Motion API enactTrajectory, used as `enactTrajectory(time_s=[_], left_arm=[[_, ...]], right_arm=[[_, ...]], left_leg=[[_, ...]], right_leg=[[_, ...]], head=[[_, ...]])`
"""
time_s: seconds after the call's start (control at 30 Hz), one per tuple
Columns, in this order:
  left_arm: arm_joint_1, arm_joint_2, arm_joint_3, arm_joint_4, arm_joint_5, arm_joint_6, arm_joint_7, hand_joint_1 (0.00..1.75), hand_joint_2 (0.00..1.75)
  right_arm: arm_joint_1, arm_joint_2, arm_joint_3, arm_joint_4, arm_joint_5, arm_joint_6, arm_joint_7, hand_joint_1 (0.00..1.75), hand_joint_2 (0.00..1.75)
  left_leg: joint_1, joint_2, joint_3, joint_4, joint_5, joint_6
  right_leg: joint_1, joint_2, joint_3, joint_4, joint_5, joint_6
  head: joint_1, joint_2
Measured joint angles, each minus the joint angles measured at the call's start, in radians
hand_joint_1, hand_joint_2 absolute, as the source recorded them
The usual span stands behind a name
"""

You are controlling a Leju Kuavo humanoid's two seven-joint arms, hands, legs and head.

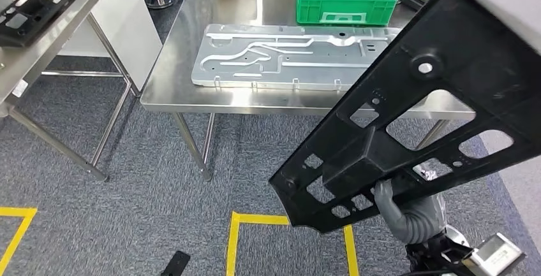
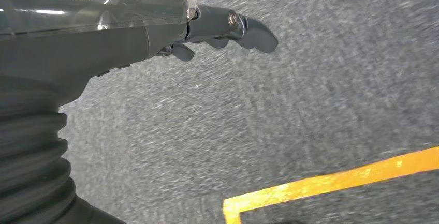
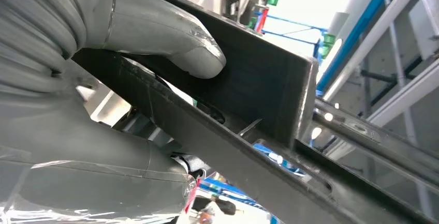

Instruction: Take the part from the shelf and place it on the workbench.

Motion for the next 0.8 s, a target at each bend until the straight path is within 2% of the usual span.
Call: enactTrajectory(time_s=[0.07, 0.1, 0.13, 0.17, 0.2, 0.23, 0.27, 0.3, 0.37, 0.43, 0.47, 0.5, 0.57, 0.6, 0.63, 0.67, 0.73, 0.77, 0.8], left_arm=[[-0.003, -0.002, 0.0, 0.0, -0.004, -0.001, 0.0, 0.0, 1.75], [-0.002, -0.003, 0.0, 0.0, -0.005, -0.001, 0.001, 0.0, 1.75], [-0.001, -0.003, 0.0, 0.0, -0.005, -0.002, 0.001, 0.0, 1.75], [0.001, -0.004, 0.0, 0.0, -0.006, -0.002, 0.002, 0.0, 1.75], [0.002, -0.004, 0.0, 0.0, -0.006, -0.002, 0.002, 0.0, 1.75], [0.002, -0.004, 0.0, 0.0, -0.006, -0.002, 0.002, 0.0, 1.75], [0.0, -0.004, 0.0, 0.0, -0.006, -0.001, 0.002, 0.0, 1.75], [0.0, -0.004, 0.0, 0.0, -0.007, -0.001, 0.002, 0.0, 1.75], [0.0, -0.004, 0.0, 0.0, -0.007, 0.001, 0.002, 0.0, 1.75], [0.001, -0.004, 0.0, 0.0, -0.006, 0.002, 0.001, 0.0, 1.75], [0.001, -0.004, 0.0, 0.0, -0.006, 0.002, 0.0, 0.0, 1.75], [0.0, -0.003, 0.0, 0.0, -0.006, 0.002, 0.0, 0.0, 1.75], [0.0, -0.004, 0.0, 0.0, -0.005, 0.002, 0.0, 0.0, 1.75], [0.002, -0.004, 0.0, 0.0, -0.005, 0.002, 0.0, 0.0, 1.75], [0.005, -0.004, 0.0, 0.0, -0.005, 0.002, 0.0, 0.0, 1.75], [0.007, -0.004, 0.0, 0.0, -0.005, 0.002, 0.0, 0.0, 1.75], [0.007, -0.002, 0.0, 0.0, -0.006, 0.002, 0.0, 0.0, 1.75], [0.007, 0.0, 0.0, 0.0, -0.006, 0.002, 0.0, 0.0, 1.75], [0.007, 0.003, 0.0, 0.0, -0.007, 0.002, 0.0, 0.0, 1.75]], right_arm=[[0.001, 0.0, 0.0, 0.0, 0.0, -0.002, 0.0, 1.75, 1.75], [0.002, 0.0, 0.0, 0.0, 0.0, -0.003, 0.0, 1.75, 1.75], [0.004, 0.0, 0.0, 0.0, 0.0, -0.004, 0.0, 1.75, 1.75], [0.006, 0.0, 0.0, -0.001, 0.0, -0.004, 0.0, 1.75, 1.75], [0.008, 0.0, 0.0, -0.002, 0.0, -0.004, 0.001, 1.75, 1.75], [0.01, 0.0, 0.0, -0.002, 0.0, -0.004, 0.001, 1.75, 1.75], [0.012, 0.0, 0.0, -0.003, 0.001, -0.005, 0.0, 1.75, 1.75], [0.016, 0.0, 0.0, -0.004, 0.002, -0.005, -0.002, 1.75, 1.75], [0.027, -0.001, 0.0, -0.008, 0.004, -0.007, -0.007, 1.75, 1.75], [0.036, -0.001, -0.001, -0.015, 0.007, -0.007, -0.011, 1.75, 1.75], [0.037, -0.001, -0.001, -0.018, 0.008, -0.007, -0.013, 1.75, 1.75], [0.038, -0.001, -0.001, -0.02, 0.01, -0.007, -0.014, 1.75, 1.75], [0.039, 0.0, -0.001, -0.022, 0.012, -0.007, -0.016, 1.75, 1.75], [0.039, 0.001, -0.001, -0.022, 0.013, -0.008, -0.016, 1.75, 1.75], [0.04, 0.002, 0.0, -0.022, 0.014, -0.008, -0.016, 1.75, 1.75], [0.039, 0.003, 0.0, -0.022, 0.015, -0.009, -0.015, 1.75, 1.75], [0.039, 0.006, 0.0, -0.023, 0.016, -0.011, -0.012, 1.75, 1.75], [0.039, 0.007, 0.0, -0.023, 0.017, -0.011, -0.01, 1.75, 1.75], [0.039, 0.008, 0.001, -0.024, 0.017, -0.011, -0.008, 1.75, 1.75]], left_leg=[[0.001, -0.001, 0.008, -0.001, -0.009, -0.001], [0.002, -0.001, 0.013, 0.0, -0.015, -0.003], [0.004, -0.001, 0.02, 0.0, -0.022, -0.006], [0.007, -0.001, 0.03, 0.002, -0.031, -0.01], [0.011, -0.001, 0.04, 0.004, -0.041, -0.016], [0.013, -0.002, 0.05, 0.007, -0.052, -0.023], [0.015, -0.002, 0.055, 0.01, -0.061, -0.031], [0.014, -0.003, 0.058, 0.012, -0.07, -0.038], [0.012, -0.003, 0.064, 0.016, -0.079, -0.052], [0.014, -0.002, 0.068, 0.033, -0.09, -0.063], [0.016, -0.002, 0.054, 0.064, -0.102, -0.066], [0.017, -0.002, 0.025, 0.118, -0.119, -0.07], [0.018, -0.002, -0.064, 0.258, -0.168, -0.074], [0.017, -0.002, -0.103, 0.308, -0.184, -0.073], [0.016, -0.002, -0.127, 0.324, -0.184, -0.069], [0.014, -0.002, -0.133, 0.301, -0.16, -0.061], [0.003, -0.002, -0.106, 0.176, -0.061, -0.033], [-0.006, -0.003, -0.092, 0.117, -0.026, -0.018], [-0.014, -0.004, -0.08, 0.075, -0.006, -0.006]], right_leg=[[-0.005, 0.0, -0.078, 0.112, -0.047, 0.009], [-0.009, 0.0, -0.11, 0.145, -0.054, 0.014], [-0.012, 0.0, -0.126, 0.146, -0.041, 0.02], [-0.016, -0.001, -0.122, 0.11, -0.005, 0.025], [-0.02, -0.002, -0.104, 0.047, 0.046, 0.032], [-0.021, -0.003, -0.085, -0.012, 0.085, 0.035], [-0.021, -0.004, -0.071, -0.058, 0.104, 0.032], [-0.019, -0.006, -0.065, -0.082, 0.111, 0.025], [-0.016, -0.005, -0.064, -0.084, 0.099, 0.001], [-0.017, -0.003, -0.052, -0.083, 0.099, -0.015], [-0.017, -0.003, -0.045, -0.083, 0.095, -0.021], [-0.016, -0.003, -0.039, -0.084, 0.09, -0.026], [-0.013, -0.002, -0.027, -0.084, 0.078, -0.032], [-0.01, -0.001, -0.019, -0.084, 0.071, -0.034], [-0.007, 0.0, -0.01, -0.084, 0.063, -0.035], [-0.003, 0.001, 0.001, -0.084, 0.056, -0.036], [0.002, 0.002, 0.024, -0.086, 0.04, -0.037], [0.004, 0.003, 0.033, -0.088, 0.033, -0.035], [0.003, 0.004, 0.037, -0.09, 0.027, -0.031]], head=[[0.0, 0.0], [0.0, 0.0], [0.0, 0.0], [0.0, 0.0], [0.0, 0.0], [0.0, 0.0], [0.0, 0.0], [0.0, 0.0], [0.0, 0.0], [-0.001, 0.0], [-0.001, 0.0], [-0.001, 0.0], [-0.001, 0.0], [-0.001, 0.0], [-0.001, 0.0], [-0.001, 0.0], [-0.001, 0.0], [-0.001, 0.0], [-0.001, 0.0]])
